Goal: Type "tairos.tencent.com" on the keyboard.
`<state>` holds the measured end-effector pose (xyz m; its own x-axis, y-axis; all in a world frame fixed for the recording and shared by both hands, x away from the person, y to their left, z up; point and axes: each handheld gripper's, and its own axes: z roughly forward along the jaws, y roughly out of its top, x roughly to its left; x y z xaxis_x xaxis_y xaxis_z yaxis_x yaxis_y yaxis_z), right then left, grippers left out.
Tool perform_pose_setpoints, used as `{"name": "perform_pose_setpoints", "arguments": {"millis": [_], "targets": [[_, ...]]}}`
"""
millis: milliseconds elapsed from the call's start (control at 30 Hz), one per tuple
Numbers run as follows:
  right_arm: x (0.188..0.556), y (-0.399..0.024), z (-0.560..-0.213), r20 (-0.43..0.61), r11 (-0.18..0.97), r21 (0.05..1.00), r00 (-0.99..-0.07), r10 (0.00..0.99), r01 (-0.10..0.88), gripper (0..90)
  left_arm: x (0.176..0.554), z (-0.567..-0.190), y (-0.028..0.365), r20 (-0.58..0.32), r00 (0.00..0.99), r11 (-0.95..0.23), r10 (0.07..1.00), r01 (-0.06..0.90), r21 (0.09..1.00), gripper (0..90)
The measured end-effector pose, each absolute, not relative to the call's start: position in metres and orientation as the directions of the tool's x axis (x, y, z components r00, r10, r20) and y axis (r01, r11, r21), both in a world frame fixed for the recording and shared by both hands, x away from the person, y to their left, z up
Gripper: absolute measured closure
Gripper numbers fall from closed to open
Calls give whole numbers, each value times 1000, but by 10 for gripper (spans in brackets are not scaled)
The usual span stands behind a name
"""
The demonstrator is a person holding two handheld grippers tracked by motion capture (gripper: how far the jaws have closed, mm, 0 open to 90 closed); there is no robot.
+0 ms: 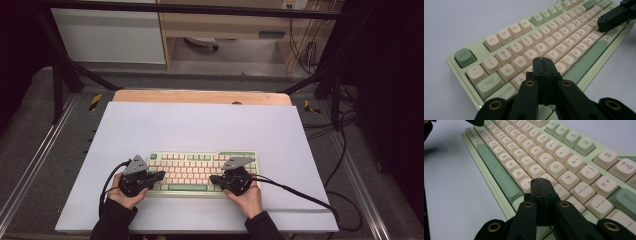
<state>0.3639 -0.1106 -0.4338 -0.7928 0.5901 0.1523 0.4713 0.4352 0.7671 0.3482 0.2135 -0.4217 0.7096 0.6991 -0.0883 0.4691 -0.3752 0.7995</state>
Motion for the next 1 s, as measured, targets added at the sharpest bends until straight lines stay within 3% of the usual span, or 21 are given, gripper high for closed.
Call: {"name": "perform_pose_setpoints", "arguments": {"millis": [1000], "targets": [[364, -137, -416, 143, 397, 793, -774, 616, 462, 900, 346, -421, 197, -77, 733, -397, 676, 451, 799, 897]]}}
